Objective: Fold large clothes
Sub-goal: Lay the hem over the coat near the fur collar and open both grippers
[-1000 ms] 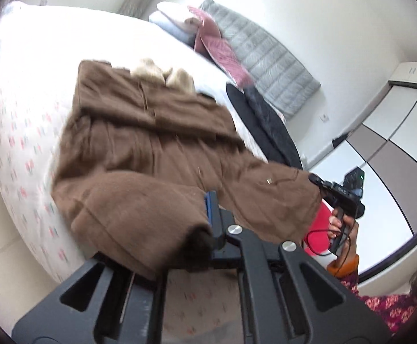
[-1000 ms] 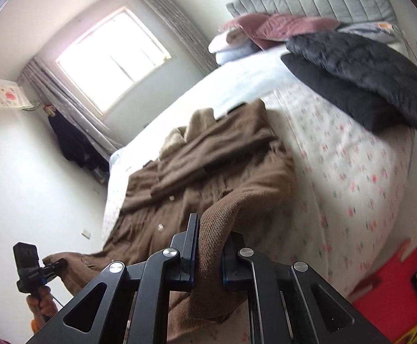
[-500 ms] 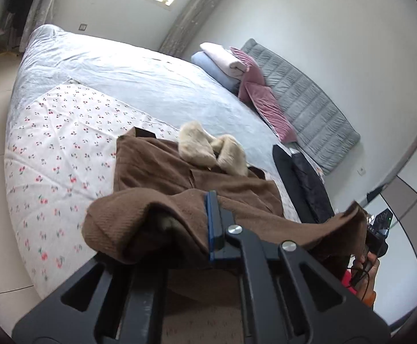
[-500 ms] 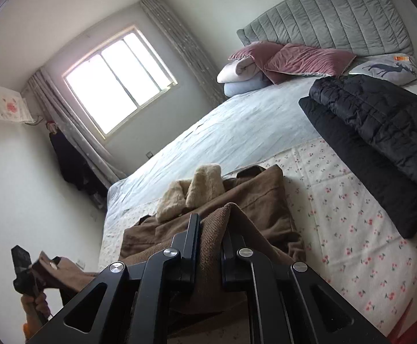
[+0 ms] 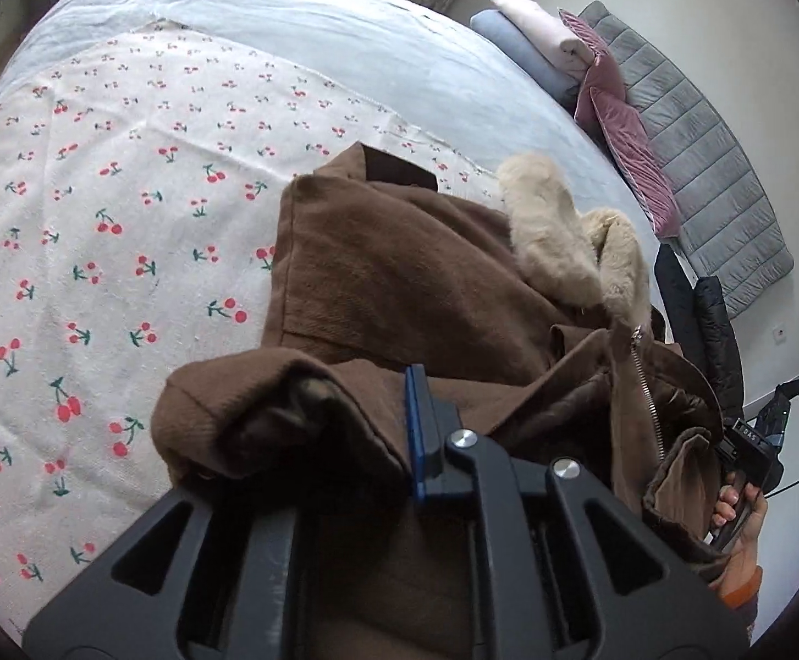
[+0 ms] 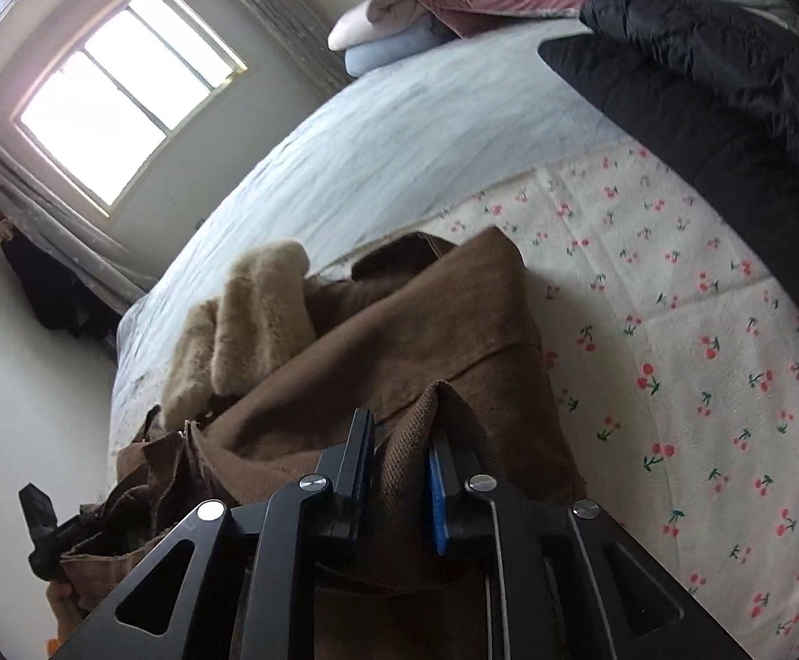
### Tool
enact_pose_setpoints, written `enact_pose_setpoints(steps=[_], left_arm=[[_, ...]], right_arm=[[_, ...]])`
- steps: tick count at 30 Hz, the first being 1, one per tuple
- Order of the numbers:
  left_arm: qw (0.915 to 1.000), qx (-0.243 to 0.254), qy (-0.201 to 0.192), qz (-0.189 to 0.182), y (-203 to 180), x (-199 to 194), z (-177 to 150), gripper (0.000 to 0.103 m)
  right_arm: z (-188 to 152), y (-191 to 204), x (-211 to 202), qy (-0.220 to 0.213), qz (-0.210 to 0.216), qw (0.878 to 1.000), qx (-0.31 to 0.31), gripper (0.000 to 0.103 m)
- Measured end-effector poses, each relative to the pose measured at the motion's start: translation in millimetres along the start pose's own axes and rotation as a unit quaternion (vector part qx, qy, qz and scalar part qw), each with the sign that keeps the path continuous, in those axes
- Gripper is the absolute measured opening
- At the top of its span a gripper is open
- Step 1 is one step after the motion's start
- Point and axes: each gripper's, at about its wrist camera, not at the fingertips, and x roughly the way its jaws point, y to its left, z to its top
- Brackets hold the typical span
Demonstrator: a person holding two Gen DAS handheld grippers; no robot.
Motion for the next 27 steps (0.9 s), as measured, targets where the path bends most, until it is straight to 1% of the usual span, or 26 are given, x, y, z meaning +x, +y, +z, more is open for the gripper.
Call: enact_pose_setpoints(steps=[2, 3, 4, 5, 6, 7, 8, 10, 11, 13, 16, 18, 21, 23, 24, 25, 26, 27], left_arm=[[0.9997, -0.009, 0.0, -0.024, 2.8, -7.3, -1.2, 0.017], [0.9992, -0.011, 0.003, -0.039, 3.4, -13.6, -1.1, 0.025], [0.9989, -0.011, 0.003, -0.046, 2.1, -22.1, -1.2, 0.037], [0.9985, -0.01, -0.006, -0.054, 1.5, -34.6, -1.4, 0.043], [0.9981, -0.008, -0.016, -0.059, -1.6, -46.1, -0.1, 0.057], [0.9976, -0.004, -0.033, -0.061, -2.3, -59.4, 1.0, 0.069], [0.9961, 0.005, -0.057, -0.066, -4.2, -76.9, 0.4, 0.072], [0.9942, 0.019, -0.087, -0.061, -6.9, -100.7, 1.1, 0.08], [0.993, 0.029, -0.101, -0.053, -7.8, -112.2, 0.3, 0.081], [0.9924, 0.045, -0.109, -0.035, -6.7, -120.3, -0.5, 0.081], [0.993, 0.068, -0.096, 0.0, -3.4, -114.6, -4.5, 0.081], [0.9934, 0.079, -0.081, 0.014, 0.4, -104.9, -8.7, 0.081], [0.993, 0.096, -0.065, 0.022, 1.3, -89.2, -13.4, 0.081], [0.9926, 0.105, -0.054, 0.026, 1.2, -79.1, -12.7, 0.081], [0.9925, 0.108, -0.048, 0.03, 1.6, -74.4, -12.1, 0.081], [0.9925, 0.109, -0.045, 0.032, 2.5, -71.1, -11.2, 0.081], [0.9927, 0.107, -0.044, 0.033, 3.6, -69.1, -10.5, 0.081], [0.9931, 0.105, -0.043, 0.031, 5.0, -67.9, -9.7, 0.081]], right_arm=[[-2.1, -12.4, 3.6, 0.005, 0.021, 1.0, 0.019, 0.024], [-1.5, -14.7, 0.2, 0.007, 0.032, 0.999, 0.025, 0.026], [-1.2, -16.8, -4.3, 0.008, 0.042, 0.999, 0.027, 0.03], [-0.4, -17.0, -11.9, 0.004, 0.046, 0.999, 0.021, 0.039], [0.4, -15.4, -20.6, -0.002, 0.045, 0.999, 0.015, 0.046], [1.6, -14.7, -33.1, -0.015, 0.04, 0.999, 0.007, 0.059], [3.1, -14.1, -46.5, -0.032, 0.036, 0.999, -0.001, 0.065], [6.0, -9.8, -66.7, -0.049, 0.034, 0.998, -0.019, 0.065], [5.7, -5.9, -73.6, -0.051, 0.029, 0.998, -0.035, 0.065], [2.8, 6.4, -76.7, -0.046, 0.011, 0.996, -0.074, 0.065], [-10.4, 35.1, -62.1, -0.018, -0.026, 0.988, -0.15, 0.065], [-20.9, 56.9, -42.1, 0.004, -0.051, 0.977, -0.208, 0.065], [-29.2, 85.2, -6.0, 0.027, -0.103, 0.956, -0.273, 0.065], [-27.7, 93.9, 22.8, 0.046, -0.141, 0.944, -0.296, 0.065], [-24.5, 93.9, 39.8, 0.057, -0.166, 0.938, -0.3, 0.065], [-22.4, 92.7, 51.1, 0.063, -0.179, 0.935, -0.299, 0.064], [-19.8, 89.4, 61.8, 0.068, -0.179, 0.938, -0.288, 0.061], [-18.9, 86.8, 66.9, 0.069, -0.169, 0.942, -0.28, 0.054]])
